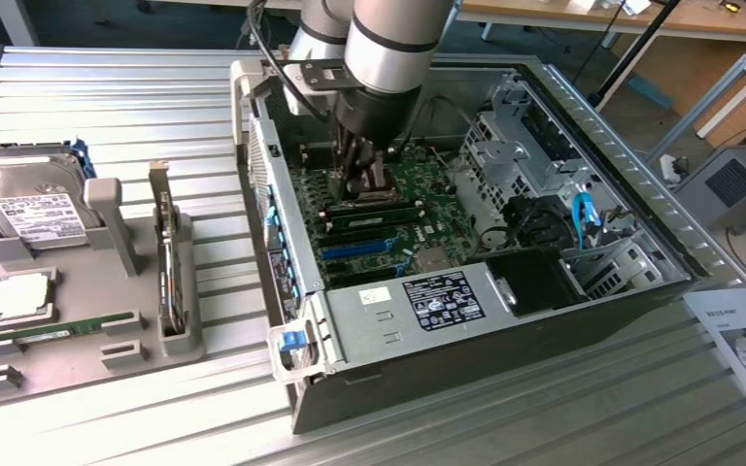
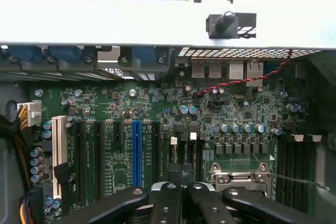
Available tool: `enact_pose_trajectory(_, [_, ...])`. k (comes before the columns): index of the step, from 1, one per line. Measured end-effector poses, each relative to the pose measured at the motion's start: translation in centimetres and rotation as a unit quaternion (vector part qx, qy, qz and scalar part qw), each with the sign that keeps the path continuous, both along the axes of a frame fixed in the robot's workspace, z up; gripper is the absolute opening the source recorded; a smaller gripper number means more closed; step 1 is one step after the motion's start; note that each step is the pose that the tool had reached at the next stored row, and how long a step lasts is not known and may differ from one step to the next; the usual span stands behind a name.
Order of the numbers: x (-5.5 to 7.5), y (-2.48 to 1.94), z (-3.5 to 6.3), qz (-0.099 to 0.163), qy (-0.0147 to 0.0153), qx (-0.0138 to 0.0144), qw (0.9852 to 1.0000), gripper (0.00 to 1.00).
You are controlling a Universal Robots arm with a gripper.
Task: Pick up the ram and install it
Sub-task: 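Press down the ram until it locks into place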
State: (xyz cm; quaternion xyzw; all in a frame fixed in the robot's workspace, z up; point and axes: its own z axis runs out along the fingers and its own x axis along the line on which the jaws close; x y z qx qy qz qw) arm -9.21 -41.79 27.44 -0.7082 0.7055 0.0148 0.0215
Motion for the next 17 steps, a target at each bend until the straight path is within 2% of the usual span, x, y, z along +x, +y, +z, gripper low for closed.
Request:
enact_pose_trajectory(5, [0.0, 0.02, 0.67, 0.000, 0.0000, -0.0009, 1.0000, 0.11])
enact_pose_trajectory(12, [0.1, 0.03, 0.71, 0.000, 0.0000, -0.0011, 1.0000, 0.11])
enact_pose_trajectory(17, [1.5, 0.02, 0.71, 0.000, 0.0000, -0.0012, 1.0000, 0.11])
